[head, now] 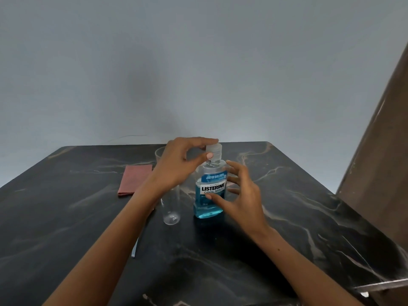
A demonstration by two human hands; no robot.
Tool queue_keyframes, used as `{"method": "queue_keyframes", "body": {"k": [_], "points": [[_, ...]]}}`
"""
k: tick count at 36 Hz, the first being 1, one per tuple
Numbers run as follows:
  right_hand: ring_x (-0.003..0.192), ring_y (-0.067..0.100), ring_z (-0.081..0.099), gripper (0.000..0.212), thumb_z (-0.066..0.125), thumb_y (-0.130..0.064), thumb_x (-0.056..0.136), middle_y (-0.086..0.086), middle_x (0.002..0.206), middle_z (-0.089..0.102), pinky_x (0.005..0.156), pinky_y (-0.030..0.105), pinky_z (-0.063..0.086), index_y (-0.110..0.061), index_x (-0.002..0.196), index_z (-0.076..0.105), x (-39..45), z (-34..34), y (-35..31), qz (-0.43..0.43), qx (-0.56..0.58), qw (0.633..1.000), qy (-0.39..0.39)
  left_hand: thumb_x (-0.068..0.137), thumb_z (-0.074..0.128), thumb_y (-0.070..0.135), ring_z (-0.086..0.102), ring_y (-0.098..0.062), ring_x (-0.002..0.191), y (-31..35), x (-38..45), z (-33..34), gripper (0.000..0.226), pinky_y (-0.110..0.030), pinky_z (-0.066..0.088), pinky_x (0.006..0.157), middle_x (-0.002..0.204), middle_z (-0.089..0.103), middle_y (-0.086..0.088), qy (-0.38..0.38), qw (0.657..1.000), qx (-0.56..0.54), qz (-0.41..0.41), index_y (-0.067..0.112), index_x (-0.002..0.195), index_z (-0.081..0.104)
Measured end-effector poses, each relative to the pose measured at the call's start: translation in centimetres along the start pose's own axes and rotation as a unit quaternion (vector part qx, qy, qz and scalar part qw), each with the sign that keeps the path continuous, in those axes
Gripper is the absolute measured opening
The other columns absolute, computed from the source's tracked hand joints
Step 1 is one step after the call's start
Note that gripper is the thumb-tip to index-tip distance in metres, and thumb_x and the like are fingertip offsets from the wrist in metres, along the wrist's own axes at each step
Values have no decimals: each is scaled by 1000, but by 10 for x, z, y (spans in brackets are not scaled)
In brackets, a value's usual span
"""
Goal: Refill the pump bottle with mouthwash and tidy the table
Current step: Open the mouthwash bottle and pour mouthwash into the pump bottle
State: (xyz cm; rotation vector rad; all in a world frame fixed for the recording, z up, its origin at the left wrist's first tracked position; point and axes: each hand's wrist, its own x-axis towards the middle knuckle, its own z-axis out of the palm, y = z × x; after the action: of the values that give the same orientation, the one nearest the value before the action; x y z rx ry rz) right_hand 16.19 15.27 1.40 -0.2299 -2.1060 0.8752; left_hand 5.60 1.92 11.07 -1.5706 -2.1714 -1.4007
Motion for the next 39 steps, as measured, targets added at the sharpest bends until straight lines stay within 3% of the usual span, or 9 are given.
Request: {"method": "queue_keyframes", "body": {"k": [5, 8, 11, 15, 18, 22, 29, 32, 39], "points": [[98, -19, 53, 71, 79, -42, 65, -38, 114, 46, 77, 2, 47, -64, 112, 30, 1, -1, 1, 11, 40, 999, -9, 76, 73, 40, 61, -6, 94, -3, 6, 4, 37, -33, 51, 88, 104, 70, 10, 46, 999, 9, -23, 33, 112, 67], [97, -23, 51, 71, 79, -37, 67, -42, 112, 43, 75, 0, 46, -64, 113, 31, 1, -1, 2, 12, 47, 999, -13, 74, 74, 45, 56, -10, 99, -3, 7, 8, 41, -32, 48, 89, 108, 64, 10, 48, 998, 17, -34, 37, 113, 63], [98, -19, 52, 67, 76, -42, 65, -41, 112, 44, 78, 4, 49, -64, 111, 33, 1, 0, 2, 21, 61, 998, -12, 81, 69, 40, 53, -4, 116, 0, 7, 7, 41, -29, 42, 99, 125, 60, 14, 8, 999, 1, -31, 35, 121, 60], [100, -21, 52, 68, 75, -44, 64, -44, 112, 44, 79, 5, 50, -65, 113, 32, 0, 0, 2, 18, 60, 998, -10, 85, 67, 24, 58, 2, 112, 3, 8, 2, 38, -22, 42, 98, 119, 66, 12, -12, 999, -34, -28, 28, 122, 61], [101, -24, 51, 71, 79, -40, 66, -47, 111, 43, 77, 3, 48, -63, 114, 32, -1, 1, 2, 13, 54, 998, -7, 78, 75, 28, 63, -2, 102, 3, 9, 5, 39, -26, 42, 96, 104, 72, 9, 38, 999, -20, -33, 26, 116, 64], [103, -21, 52, 74, 82, -35, 68, -45, 112, 44, 79, 5, 50, -62, 115, 31, -1, 3, 2, 5, 39, 999, 1, 70, 79, 38, 60, 1, 86, 2, 10, 16, 39, -14, 43, 75, 92, 68, 12, 111, 993, -4, -49, 28, 105, 68], [103, -15, 54, 70, 81, -39, 67, -38, 113, 47, 79, 9, 53, -56, 114, 32, 0, 3, 0, 1, 33, 999, 5, 69, 74, 54, 60, -10, 88, 13, 11, 20, 46, -30, 52, 74, 97, 64, 11, 191, 979, 54, -41, 26, 106, 70], [101, -19, 52, 70, 80, -43, 67, -41, 113, 45, 78, 6, 51, -57, 113, 30, 0, 3, -2, 4, 23, 1000, 4, 70, 74, 52, 59, -9, 89, 19, 9, 19, 41, -22, 49, 69, 102, 68, 7, 211, 975, 63, -34, 26, 101, 72], [115, 2, 53, 87, 83, -49, 63, -12, 133, 49, 89, 34, 56, -29, 130, 32, -3, -2, -7, -9, -22, 999, 48, 72, 73, 51, 59, -2, 82, 27, -19, 21, 29, -18, 47, 67, 90, 61, 25, 250, 967, -5, -41, 38, 96, 67]]}}
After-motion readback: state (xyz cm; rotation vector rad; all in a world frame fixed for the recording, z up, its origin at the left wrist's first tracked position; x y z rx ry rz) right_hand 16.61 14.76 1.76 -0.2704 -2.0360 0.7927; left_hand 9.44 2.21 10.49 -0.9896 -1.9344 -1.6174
